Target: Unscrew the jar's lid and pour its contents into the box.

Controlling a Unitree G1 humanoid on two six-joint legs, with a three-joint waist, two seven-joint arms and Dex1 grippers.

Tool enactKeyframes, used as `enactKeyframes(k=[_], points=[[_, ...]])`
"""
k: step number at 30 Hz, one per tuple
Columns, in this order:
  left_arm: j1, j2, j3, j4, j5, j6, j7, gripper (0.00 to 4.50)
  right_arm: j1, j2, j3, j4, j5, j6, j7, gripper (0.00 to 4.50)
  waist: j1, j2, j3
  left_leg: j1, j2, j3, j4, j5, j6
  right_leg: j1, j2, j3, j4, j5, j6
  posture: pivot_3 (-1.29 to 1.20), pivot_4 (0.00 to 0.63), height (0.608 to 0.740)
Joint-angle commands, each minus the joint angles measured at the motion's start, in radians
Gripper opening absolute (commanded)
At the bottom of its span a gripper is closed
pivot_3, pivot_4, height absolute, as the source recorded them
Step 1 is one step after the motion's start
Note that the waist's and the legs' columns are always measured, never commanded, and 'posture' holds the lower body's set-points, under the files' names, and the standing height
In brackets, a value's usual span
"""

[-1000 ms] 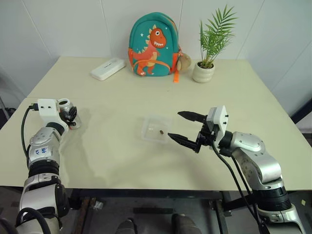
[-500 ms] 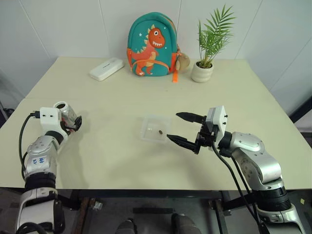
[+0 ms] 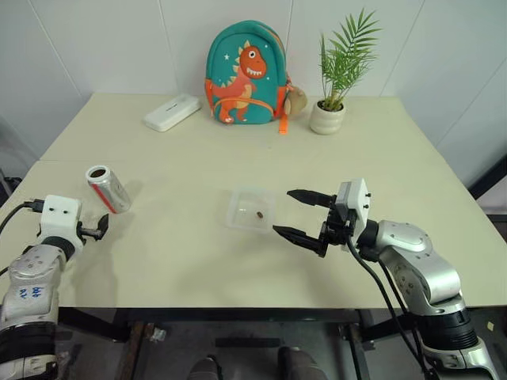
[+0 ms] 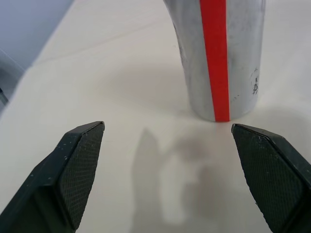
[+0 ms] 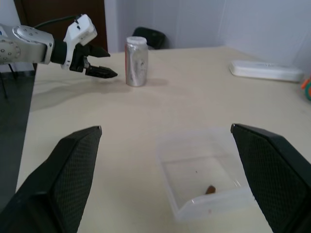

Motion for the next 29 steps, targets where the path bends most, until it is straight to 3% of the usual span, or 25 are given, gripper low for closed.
enactKeyframes(k=[1, 4, 6, 15, 29], points=[[0.126, 0.068, 0.009, -0.220, -0.020, -0.035, -0.149, 4.47, -0.017, -0.053, -0.058, 0.009, 0.016, -0.045, 0.056, 4.50, -0.001, 0.000, 0.000, 0.000, 0.000, 0.001, 0.000, 0.000, 0.000, 0.000, -0.001, 0.000, -0.001, -0.001, -0.001, 0.00, 0.150, 0.740], [0.199, 0.131, -0.028, -0.320, -0.079, -0.127, -0.359, 4.47, -0.023, -0.100, -0.074, 0.036, 0.015, -0.059, 0.100, 4.50, 0.002, 0.000, 0.000, 0.000, 0.001, 0.004, -0.002, 0.000, 0.000, 0.000, -0.002, 0.000, -0.007, -0.008, -0.015, 0.00, 0.150, 0.740], [0.206, 0.158, -0.045, -0.319, -0.086, -0.197, -0.445, 4.47, -0.016, -0.126, -0.082, 0.046, 0.004, -0.074, 0.119, 4.50, 0.007, 0.000, 0.000, 0.000, 0.001, 0.004, -0.002, 0.000, 0.000, 0.000, -0.002, 0.000, -0.008, -0.008, -0.015, 0.00, 0.150, 0.740], [0.152, 0.151, -0.110, -0.305, -0.131, -0.305, -0.621, 4.47, 0.028, -0.223, -0.132, 0.097, -0.024, -0.154, 0.187, 4.50, -0.003, 0.000, 0.000, 0.000, 0.001, 0.010, -0.004, -0.001, 0.002, 0.000, -0.003, 0.004, -0.013, -0.007, -0.015, 0.00, 0.150, 0.740], [0.043, 0.110, -0.101, -0.261, -0.158, -0.302, -0.610, 4.47, 0.088, -0.276, -0.175, 0.068, 0.022, -0.053, 0.184, 4.50, -0.020, 0.000, 0.000, 0.003, 0.001, 0.014, -0.004, 0.000, 0.003, 0.000, -0.002, 0.009, -0.012, -0.005, -0.011, 0.00, 0.150, 0.740]])
